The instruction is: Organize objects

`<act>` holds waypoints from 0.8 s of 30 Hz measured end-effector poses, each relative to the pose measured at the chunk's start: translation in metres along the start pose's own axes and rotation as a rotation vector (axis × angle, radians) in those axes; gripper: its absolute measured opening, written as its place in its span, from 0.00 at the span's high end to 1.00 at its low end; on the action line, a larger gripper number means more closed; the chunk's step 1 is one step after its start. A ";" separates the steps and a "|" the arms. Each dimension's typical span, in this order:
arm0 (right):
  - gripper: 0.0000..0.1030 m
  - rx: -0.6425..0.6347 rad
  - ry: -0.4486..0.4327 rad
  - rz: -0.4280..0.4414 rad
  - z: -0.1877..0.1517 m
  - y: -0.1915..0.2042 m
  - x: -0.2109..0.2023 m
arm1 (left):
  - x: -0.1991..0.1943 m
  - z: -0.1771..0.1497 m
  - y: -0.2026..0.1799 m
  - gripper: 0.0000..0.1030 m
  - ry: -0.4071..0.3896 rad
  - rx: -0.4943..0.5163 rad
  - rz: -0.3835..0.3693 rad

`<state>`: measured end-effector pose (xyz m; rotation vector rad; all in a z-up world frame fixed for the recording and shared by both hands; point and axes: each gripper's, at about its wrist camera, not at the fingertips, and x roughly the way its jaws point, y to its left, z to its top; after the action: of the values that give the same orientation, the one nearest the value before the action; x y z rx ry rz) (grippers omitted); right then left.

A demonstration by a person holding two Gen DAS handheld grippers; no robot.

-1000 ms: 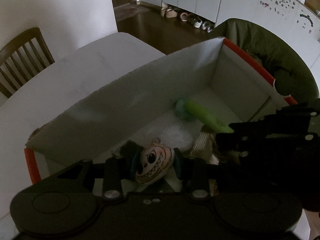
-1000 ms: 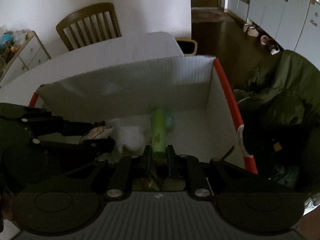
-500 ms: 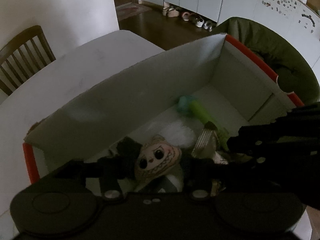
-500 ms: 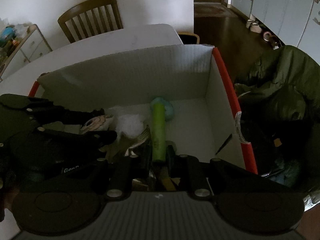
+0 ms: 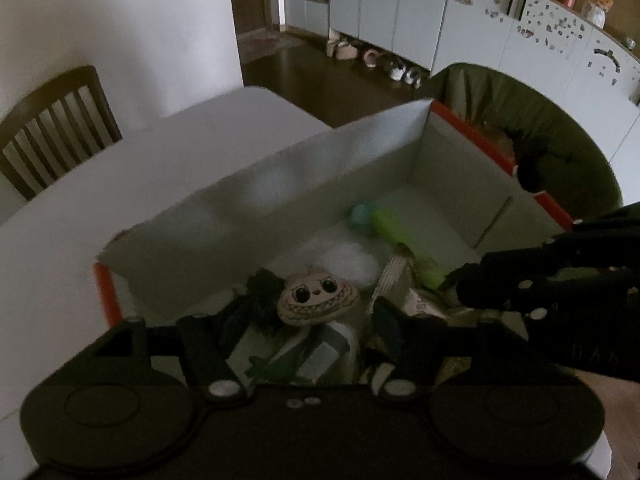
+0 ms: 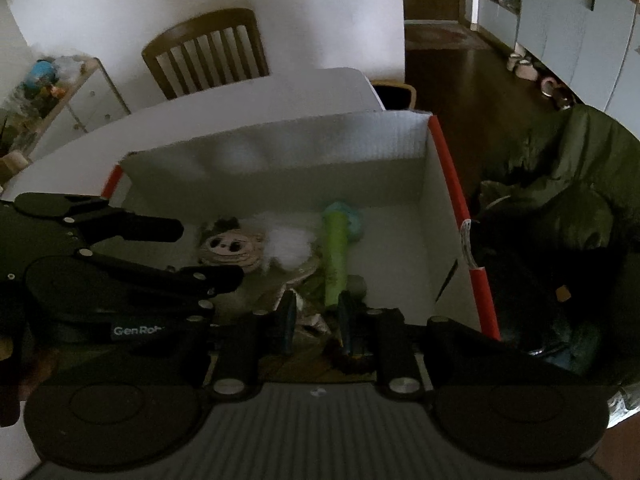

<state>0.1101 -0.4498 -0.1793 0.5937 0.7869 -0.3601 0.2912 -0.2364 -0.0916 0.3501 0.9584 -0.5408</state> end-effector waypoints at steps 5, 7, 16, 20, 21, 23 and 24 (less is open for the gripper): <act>0.79 -0.028 -0.045 0.025 -0.005 0.008 -0.022 | -0.025 -0.007 -0.002 0.28 -0.049 0.009 0.008; 0.79 -0.035 -0.061 0.035 -0.007 0.012 -0.031 | -0.036 -0.011 -0.001 0.25 -0.067 0.005 0.006; 0.79 -0.063 -0.115 0.076 -0.017 0.036 -0.062 | -0.079 -0.029 0.005 0.20 -0.133 -0.009 0.007; 0.78 -0.081 -0.138 0.074 -0.023 0.047 -0.075 | -0.096 -0.037 0.008 0.17 -0.162 -0.010 0.012; 0.77 -0.083 -0.144 0.073 -0.025 0.049 -0.077 | -0.100 -0.038 0.009 0.17 -0.170 -0.009 0.014; 0.66 -0.087 -0.160 0.081 -0.028 0.053 -0.084 | -0.107 -0.042 0.010 0.16 -0.185 -0.009 0.021; 0.63 -0.089 -0.169 0.077 -0.029 0.055 -0.088 | -0.111 -0.044 0.012 0.15 -0.191 -0.010 0.020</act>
<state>0.0641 -0.3812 -0.1102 0.5019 0.6126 -0.2994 0.2177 -0.1741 -0.0210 0.2928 0.7720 -0.5409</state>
